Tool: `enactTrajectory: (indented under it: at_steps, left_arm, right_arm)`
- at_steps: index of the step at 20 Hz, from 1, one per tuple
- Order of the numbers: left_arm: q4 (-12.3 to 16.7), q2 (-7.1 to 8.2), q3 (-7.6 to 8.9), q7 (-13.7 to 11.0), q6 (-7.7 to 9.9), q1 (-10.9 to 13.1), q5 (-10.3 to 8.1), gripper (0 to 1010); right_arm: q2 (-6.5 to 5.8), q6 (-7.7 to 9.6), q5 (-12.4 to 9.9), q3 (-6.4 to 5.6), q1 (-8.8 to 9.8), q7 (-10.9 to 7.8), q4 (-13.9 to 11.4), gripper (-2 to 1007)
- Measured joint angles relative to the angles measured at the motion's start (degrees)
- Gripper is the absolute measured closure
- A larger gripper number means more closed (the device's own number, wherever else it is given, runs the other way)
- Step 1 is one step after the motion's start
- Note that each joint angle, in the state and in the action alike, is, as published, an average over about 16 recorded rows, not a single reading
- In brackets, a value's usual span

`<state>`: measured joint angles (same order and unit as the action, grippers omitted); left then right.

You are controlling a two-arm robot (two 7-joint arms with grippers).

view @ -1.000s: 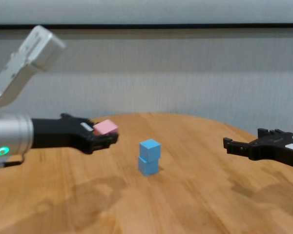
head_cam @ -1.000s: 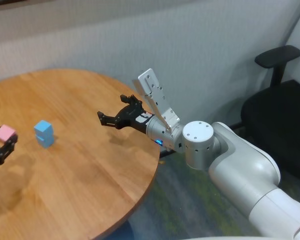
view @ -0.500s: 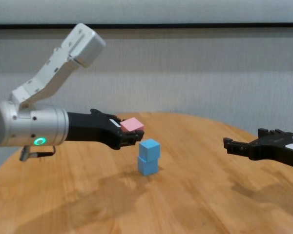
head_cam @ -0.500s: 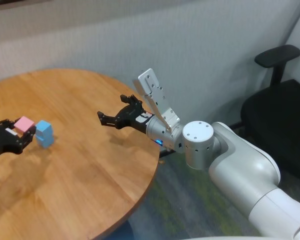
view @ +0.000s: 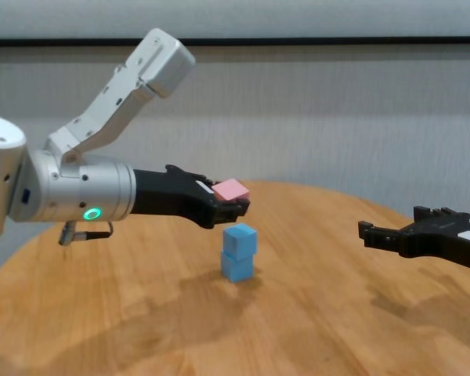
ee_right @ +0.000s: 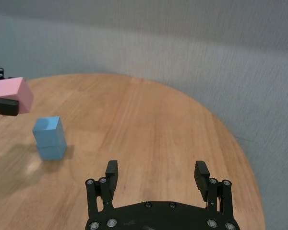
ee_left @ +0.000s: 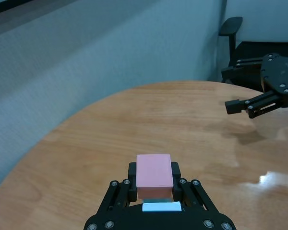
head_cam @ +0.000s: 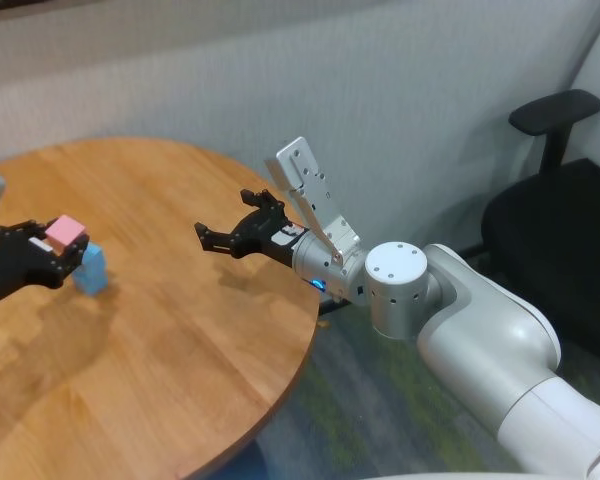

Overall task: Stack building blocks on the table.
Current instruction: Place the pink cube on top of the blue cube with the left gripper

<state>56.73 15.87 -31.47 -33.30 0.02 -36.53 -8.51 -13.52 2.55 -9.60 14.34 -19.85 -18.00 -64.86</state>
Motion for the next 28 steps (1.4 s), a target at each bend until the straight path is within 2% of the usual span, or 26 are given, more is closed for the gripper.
enactTrajectory:
  at_steps: [13,28]
  left_arm:
    - [-4.1,-2.60,-0.39,-0.5,0.92,-2.3,-0.29,610]
    - [-10.5,-4.95,-0.46,0.0,-0.83,-4.9,0.91,610]
  right_arm:
    - [0.00,0.00,0.0,0.00,0.00,0.00,0.0,5]
    - [0.00,0.00,0.0,0.00,0.00,0.00,0.0,4]
